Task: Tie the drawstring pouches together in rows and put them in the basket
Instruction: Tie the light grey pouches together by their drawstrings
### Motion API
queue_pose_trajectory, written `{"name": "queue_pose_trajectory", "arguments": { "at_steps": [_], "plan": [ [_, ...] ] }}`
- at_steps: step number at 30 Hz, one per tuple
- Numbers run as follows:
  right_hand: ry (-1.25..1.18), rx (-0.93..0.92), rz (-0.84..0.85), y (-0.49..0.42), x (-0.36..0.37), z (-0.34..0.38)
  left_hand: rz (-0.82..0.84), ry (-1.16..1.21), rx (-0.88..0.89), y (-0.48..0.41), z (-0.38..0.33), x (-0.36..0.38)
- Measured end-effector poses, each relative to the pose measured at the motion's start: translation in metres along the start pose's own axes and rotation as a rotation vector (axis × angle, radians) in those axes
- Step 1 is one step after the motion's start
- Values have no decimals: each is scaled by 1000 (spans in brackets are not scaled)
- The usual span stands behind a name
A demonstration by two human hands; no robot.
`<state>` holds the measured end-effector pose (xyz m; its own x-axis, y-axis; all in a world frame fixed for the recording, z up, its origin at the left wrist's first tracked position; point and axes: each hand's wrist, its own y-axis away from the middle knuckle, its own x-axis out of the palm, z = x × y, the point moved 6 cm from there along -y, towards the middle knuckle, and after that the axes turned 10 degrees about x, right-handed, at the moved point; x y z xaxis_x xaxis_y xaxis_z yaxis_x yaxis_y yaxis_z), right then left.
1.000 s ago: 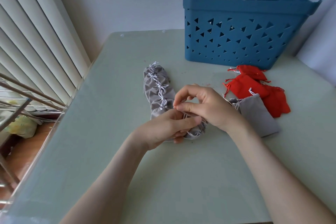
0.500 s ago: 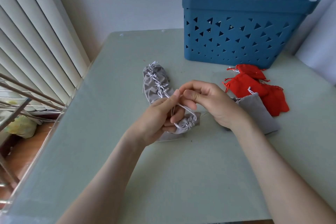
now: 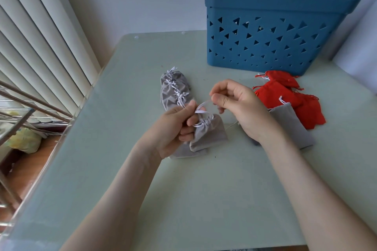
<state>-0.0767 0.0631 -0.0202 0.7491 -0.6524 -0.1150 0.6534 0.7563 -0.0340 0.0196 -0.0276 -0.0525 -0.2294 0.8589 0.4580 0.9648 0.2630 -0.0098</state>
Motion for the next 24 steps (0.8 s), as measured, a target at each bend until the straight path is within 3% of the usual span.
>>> {"name": "queue_pose_trajectory", "arguments": {
  "at_steps": [7, 18, 21, 24],
  "plan": [
    [63, 190, 305, 4, 32, -22, -141, -80, 195, -5, -9, -12],
    [-117, 345, 206, -1, 22, -30, -188, -409, 349, -1, -23, -19],
    [-82, 297, 201, -1, 19, -26, -219, -619, 396, 1, -24, -20],
    [-45, 257, 166, -2, 16, -24, -230, -1067, 521, 4, -26, -14]
  ]
}}
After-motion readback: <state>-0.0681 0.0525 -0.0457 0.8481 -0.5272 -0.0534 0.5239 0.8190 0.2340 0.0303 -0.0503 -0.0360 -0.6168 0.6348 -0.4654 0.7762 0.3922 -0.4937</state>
